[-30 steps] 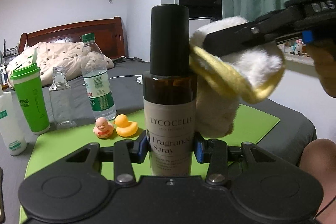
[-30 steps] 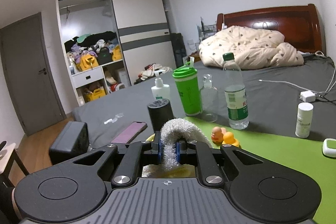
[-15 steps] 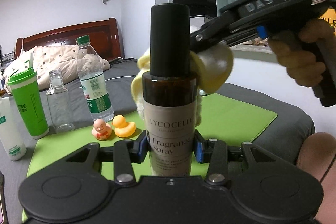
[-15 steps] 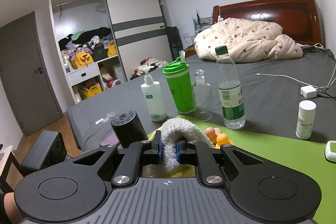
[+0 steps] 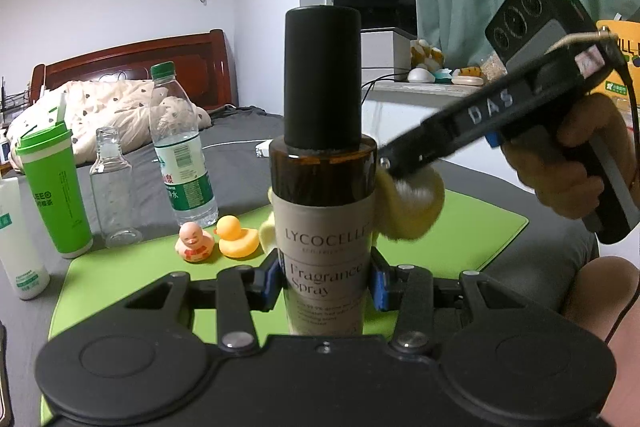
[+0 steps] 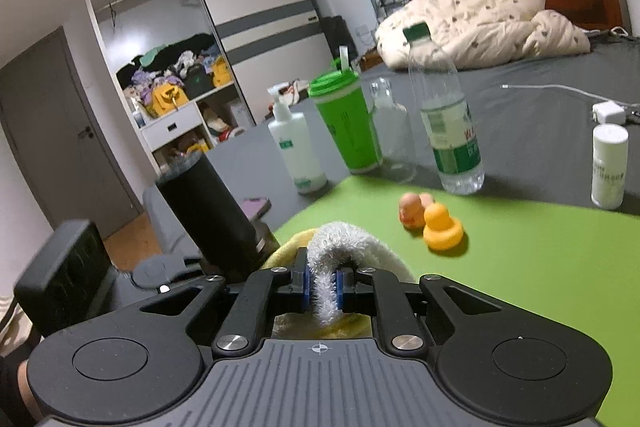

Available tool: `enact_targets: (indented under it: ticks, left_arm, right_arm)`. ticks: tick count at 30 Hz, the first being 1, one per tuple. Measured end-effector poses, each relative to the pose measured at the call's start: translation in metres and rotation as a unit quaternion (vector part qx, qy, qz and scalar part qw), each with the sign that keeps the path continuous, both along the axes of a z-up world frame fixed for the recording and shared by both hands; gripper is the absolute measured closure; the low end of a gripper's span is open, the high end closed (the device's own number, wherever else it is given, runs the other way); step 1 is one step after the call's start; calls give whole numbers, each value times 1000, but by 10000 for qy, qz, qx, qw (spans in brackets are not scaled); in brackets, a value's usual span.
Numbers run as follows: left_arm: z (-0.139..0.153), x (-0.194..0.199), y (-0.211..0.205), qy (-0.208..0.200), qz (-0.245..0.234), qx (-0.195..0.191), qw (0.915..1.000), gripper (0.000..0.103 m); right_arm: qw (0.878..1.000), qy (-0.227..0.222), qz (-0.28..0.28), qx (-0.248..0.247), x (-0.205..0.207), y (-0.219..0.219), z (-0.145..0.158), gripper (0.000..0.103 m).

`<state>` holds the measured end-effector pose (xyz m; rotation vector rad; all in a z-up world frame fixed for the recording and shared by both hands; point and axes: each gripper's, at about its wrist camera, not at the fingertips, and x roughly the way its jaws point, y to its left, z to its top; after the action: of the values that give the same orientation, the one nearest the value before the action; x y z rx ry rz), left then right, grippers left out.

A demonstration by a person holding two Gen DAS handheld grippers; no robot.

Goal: Clean container
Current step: 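Wipe the bottle's side below the cap with the towel in the right gripper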

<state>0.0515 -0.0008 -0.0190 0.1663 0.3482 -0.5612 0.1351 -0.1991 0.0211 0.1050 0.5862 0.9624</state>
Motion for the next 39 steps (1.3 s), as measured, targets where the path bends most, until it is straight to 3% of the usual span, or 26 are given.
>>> enact_targets:
  ticks: [6, 10, 15, 26, 39]
  left_arm:
    - [0, 0, 0, 8, -6, 29, 10000, 61]
    - [1, 0, -1, 6, -7, 48, 10000, 61]
    - [1, -1, -1, 19, -19, 71, 10000, 61]
    - [1, 0, 0, 51, -33, 69, 10000, 61]
    - [1, 0, -1, 33, -11, 99, 9999, 61]
  right_arm:
    - [9996, 209, 167, -11, 6, 3, -18, 90]
    - [9990, 267, 342, -42, 18, -32, -19, 90]
    - [9968, 293, 739, -56, 29, -29, -25, 90]
    - [9824, 593, 1667, -602, 63, -10, -38, 90]
    - [9835, 629, 1548, -698, 38, -14, -62, 90]
